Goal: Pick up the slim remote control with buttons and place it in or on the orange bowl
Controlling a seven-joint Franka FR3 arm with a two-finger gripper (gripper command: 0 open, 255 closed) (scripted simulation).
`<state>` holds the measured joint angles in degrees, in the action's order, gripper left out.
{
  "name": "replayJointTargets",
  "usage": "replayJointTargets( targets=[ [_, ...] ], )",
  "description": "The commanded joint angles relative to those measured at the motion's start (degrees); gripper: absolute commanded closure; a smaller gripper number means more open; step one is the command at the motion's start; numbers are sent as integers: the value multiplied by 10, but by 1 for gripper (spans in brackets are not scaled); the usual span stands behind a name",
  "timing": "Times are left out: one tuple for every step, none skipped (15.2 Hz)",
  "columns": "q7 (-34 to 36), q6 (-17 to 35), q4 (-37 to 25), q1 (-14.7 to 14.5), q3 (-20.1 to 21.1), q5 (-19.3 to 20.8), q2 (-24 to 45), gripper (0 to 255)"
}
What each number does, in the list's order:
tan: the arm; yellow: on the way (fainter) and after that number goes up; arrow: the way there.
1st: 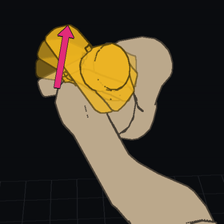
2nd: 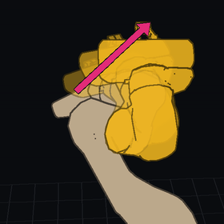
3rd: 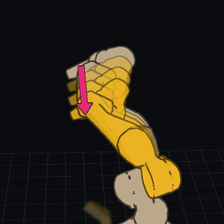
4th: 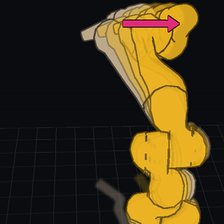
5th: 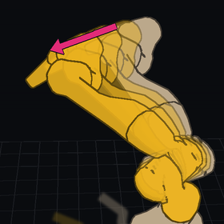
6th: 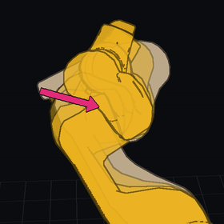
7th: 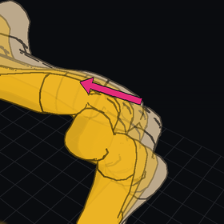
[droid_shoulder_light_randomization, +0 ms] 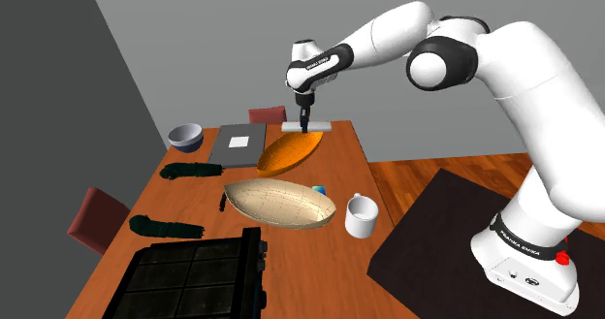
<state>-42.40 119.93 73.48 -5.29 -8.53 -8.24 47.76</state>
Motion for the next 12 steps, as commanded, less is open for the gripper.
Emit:
replayJointTargets(
  targets=[
    [17,-41,-98,-3,4,0,56,255],
    [26,-67,-157,-3,6,1,89,255],
    [35,-100,-232,-2,8,1,130,255],
    [49,-161,-367,4,11,3,203,255],
    [48,-155,-365,4,12,3,206,255],
    [48,-150,-362,3,12,2,209,255],
    [48,-145,-361,3,12,2,213,255],
    [48,-141,-360,3,12,2,217,255],
    [48,-137,-360,4,13,2,221,255],
    [48,-133,-361,4,13,2,226,255],
    [48,-129,-362,4,13,2,230,255],
    [48,-126,-364,4,13,1,236,255]
  ],
)
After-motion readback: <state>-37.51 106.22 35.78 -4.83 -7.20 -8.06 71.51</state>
